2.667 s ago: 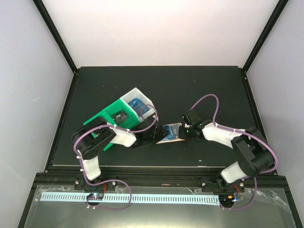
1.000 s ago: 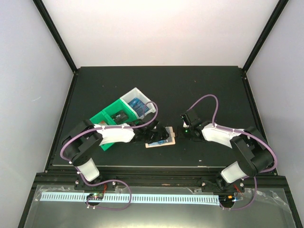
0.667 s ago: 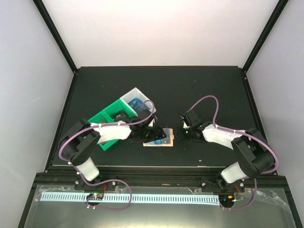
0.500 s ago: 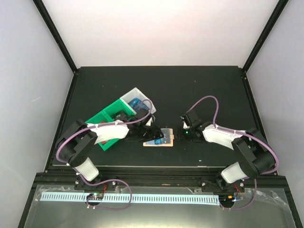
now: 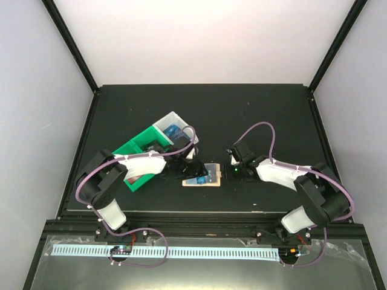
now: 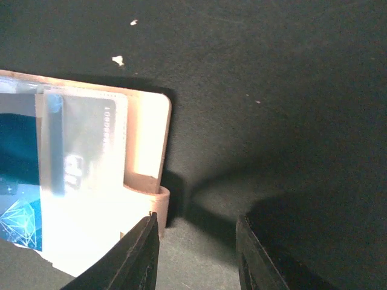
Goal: Put the credit cards into the card holder
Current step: Insert the credit card into the card holder.
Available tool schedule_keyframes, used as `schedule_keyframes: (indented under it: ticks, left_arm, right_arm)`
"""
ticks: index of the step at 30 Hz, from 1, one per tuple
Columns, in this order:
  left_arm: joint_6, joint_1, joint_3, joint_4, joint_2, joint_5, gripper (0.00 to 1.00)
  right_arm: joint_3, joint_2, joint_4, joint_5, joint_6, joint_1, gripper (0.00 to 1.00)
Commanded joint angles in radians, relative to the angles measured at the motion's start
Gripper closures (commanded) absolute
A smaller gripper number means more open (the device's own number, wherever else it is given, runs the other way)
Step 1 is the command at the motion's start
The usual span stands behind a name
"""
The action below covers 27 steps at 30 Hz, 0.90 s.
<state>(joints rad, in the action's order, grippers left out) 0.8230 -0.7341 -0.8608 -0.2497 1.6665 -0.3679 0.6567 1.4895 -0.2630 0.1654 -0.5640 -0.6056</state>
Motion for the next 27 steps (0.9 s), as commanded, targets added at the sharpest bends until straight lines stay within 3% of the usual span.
schedule_keyframes:
  ticks: [1,20,27]
  left_arm:
    - [-0.012,-0.016,-0.048,0.040,0.063,-0.037,0.33]
    - [-0.038,-0.033,-0.107,0.195,0.150,-0.170,0.33]
    - [-0.026,-0.037,-0.111,0.211,0.164,-0.172,0.34]
  right_arm:
    - [0.015,0.054,-0.042,0.006,0.019,-0.024,0.62]
    - [0.009,0.065,-0.017,-0.017,-0.006,-0.048,0.62]
    - [-0.022,0.010,0.031,0.055,-0.009,-0.047,0.55]
